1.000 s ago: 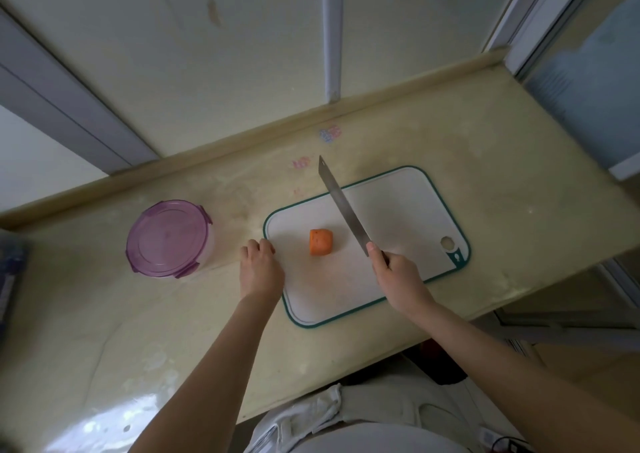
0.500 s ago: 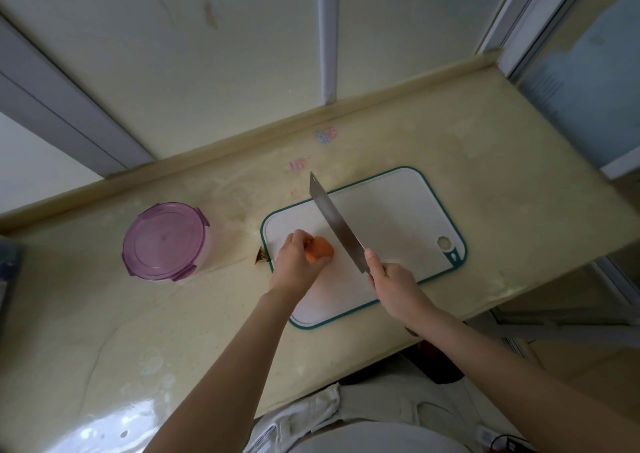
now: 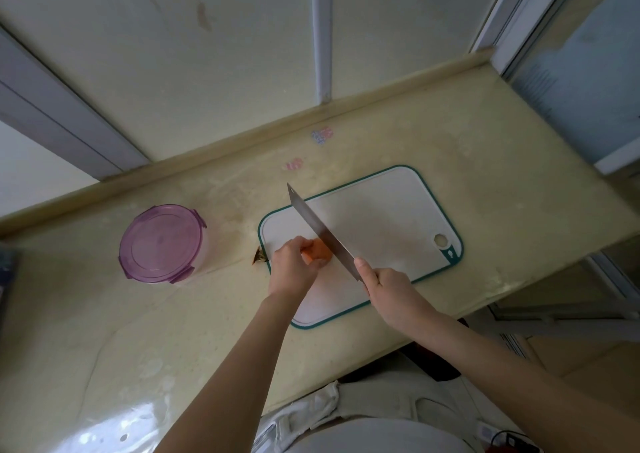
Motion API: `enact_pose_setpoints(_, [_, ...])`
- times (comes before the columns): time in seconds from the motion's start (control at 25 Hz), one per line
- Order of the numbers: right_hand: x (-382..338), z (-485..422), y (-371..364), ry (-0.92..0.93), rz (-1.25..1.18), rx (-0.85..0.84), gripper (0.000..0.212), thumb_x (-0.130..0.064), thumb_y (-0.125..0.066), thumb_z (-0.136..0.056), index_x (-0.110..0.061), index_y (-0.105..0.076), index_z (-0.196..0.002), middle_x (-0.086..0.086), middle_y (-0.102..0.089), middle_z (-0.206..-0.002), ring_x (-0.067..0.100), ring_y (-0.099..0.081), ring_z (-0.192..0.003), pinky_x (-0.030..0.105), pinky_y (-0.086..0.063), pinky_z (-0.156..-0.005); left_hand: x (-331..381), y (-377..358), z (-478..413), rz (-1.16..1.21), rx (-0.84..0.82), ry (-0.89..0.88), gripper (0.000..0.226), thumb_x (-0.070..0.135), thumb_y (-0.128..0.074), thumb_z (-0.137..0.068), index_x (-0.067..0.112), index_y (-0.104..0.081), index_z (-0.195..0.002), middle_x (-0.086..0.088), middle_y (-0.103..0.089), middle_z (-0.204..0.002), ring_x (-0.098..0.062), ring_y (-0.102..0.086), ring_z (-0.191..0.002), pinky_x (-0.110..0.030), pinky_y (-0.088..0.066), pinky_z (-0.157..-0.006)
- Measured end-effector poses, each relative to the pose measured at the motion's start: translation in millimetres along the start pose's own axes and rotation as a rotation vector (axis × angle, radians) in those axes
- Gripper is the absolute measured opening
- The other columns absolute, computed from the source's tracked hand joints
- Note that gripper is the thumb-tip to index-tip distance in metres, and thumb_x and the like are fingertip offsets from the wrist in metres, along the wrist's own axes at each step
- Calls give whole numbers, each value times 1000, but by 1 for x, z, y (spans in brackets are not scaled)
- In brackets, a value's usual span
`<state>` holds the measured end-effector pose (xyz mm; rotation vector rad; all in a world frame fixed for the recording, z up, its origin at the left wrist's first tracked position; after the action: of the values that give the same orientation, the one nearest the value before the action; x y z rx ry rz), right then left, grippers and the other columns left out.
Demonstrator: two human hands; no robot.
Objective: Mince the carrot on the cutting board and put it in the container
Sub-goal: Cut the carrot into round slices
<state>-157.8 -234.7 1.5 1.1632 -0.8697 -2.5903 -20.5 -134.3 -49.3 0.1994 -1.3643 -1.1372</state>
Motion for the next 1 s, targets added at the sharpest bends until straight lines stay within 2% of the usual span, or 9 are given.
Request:
enact_pose_setpoints(0.36, [-2, 6, 4, -37, 15, -16, 60, -53, -21, -98, -14, -33, -54, -1, -37, -51, 13, -38, -48, 28, -33, -52, 0, -3, -3, -28, -23, 18, 38, 23, -74, -79, 14, -61, -113, -2, -64, -109, -18, -57, -100, -27, -45, -88])
enact_pose_setpoints(0.44, [-4, 6, 5, -64, 14, -28, 63, -54, -20, -98, -12, -41, -56, 2, -45, -55, 15, -44, -51, 30, -38, -57, 0, -4, -3, -47, -22, 2, 36, 22, -74, -78, 15, -62, -111, -1, -64, -107, -16, -57, -97, -25, -45, -86])
enact_pose_setpoints(0.52, [-5, 4, 4, -108, 24, -40, 68, -55, -20, -98, -7, -59, -71, 9, -60, -68, 20, -55, -63, 32, -45, -65, 1, -6, -1, -72, -21, -32, 35, 21, -74, -78, 16, -62, -110, 0, -64, -107, -15, -56, -95, -23, -44, -84])
enact_pose_setpoints(0.56, [-6, 3, 3, -126, 40, -41, 68, -56, -20, -98, -7, -59, -71, 10, -61, -70, 20, -55, -64, 33, -44, -65, 2, -6, -1, -77, -21, -39, 34, 21, -73, -78, 15, -62, -110, 0, -63, -107, -14, -55, -94, -21, -43, -82])
enact_pose_setpoints(0.68, [-14, -2, 6, -141, 61, -55, 63, -56, -19, -98, -12, -41, -59, 4, -47, -61, 15, -45, -56, 30, -35, -55, 4, -5, 0, -89, -25, -42, 34, 19, -72, -80, 14, -61, -111, 1, -62, -107, -13, -54, -92, -19, -40, -81])
enact_pose_setpoints(0.84, [-28, -12, 13, -167, 54, -130, 44, -52, -18, -100, -29, -33, -66, 3, -39, -65, 14, -41, -55, 26, -36, -54, 6, -4, -1, -118, -30, -52, 33, 20, -71, -81, 14, -60, -112, -1, -62, -107, -13, -52, -90, -19, -39, -79])
enact_pose_setpoints(0.96, [-28, -18, 18, -222, 22, -144, 61, -63, -15, -96, -12, -44, -77, 3, -42, -66, 16, -47, -55, 25, -37, -49, 4, -3, -4, -100, -47, -31, 34, 22, -72, -80, 14, -61, -111, -1, -62, -107, -13, -52, -91, -20, -40, -80])
enact_pose_setpoints(1.0, [-27, -18, 18, -221, 21, -149, 63, -64, -14, -94, -11, -44, -78, 3, -43, -67, 17, -48, -55, 25, -38, -48, 4, -2, -5, -92, -50, -25, 35, 22, -73, -79, 14, -61, -111, -1, -63, -106, -13, -53, -92, -21, -41, -81])
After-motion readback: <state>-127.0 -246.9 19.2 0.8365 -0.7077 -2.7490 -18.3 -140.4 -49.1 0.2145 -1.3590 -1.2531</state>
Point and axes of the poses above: each hand's wrist, its own z-axis away from the middle knuckle, its own y-axis out of the back of the hand, x = y × z, the point moved 3 cm from there along -z, towards the middle knuckle
